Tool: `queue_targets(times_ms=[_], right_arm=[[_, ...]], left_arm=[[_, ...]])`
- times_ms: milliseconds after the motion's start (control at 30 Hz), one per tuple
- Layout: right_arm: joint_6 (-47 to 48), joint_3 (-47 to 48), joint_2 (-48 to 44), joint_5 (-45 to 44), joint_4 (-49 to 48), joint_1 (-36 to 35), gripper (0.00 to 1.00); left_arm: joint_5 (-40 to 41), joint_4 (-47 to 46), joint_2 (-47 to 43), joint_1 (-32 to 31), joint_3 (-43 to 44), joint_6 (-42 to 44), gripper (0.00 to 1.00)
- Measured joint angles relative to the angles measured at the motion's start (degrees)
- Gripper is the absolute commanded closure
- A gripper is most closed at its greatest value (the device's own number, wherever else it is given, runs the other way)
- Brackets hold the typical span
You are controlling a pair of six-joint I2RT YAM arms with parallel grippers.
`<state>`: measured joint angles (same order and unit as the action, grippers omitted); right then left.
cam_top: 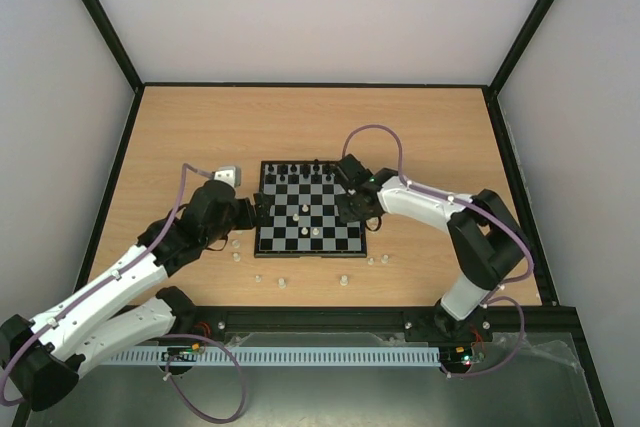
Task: Set up the chess pieces on the board
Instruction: Pick up the chess piece from the chessboard, then place the chess piece on the chessboard.
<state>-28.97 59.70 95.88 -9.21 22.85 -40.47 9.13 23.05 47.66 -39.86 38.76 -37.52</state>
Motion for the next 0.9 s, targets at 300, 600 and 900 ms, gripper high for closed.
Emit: queue_targets(times_ms=[300,600,900], right_arm=[[-2.40,-6.01,-9.53,-0.02,1.88,-3.52,0.98],[-3.69,-6.95,-10.49,-0.02,2.80,-4.79,0.98],[-3.89,-7.08,-7.56,0.17,2.80,-5.11,0.97]], left_arm=[[-0.46,-0.66,0.70,-0.15,-1.01,0.00,0.01],[-0.61,-0.85,0.74,-0.48,-1.01,0.02,0.00],[-0.59,-0.85,0.74,-0.48,-1.01,0.04,0.00]])
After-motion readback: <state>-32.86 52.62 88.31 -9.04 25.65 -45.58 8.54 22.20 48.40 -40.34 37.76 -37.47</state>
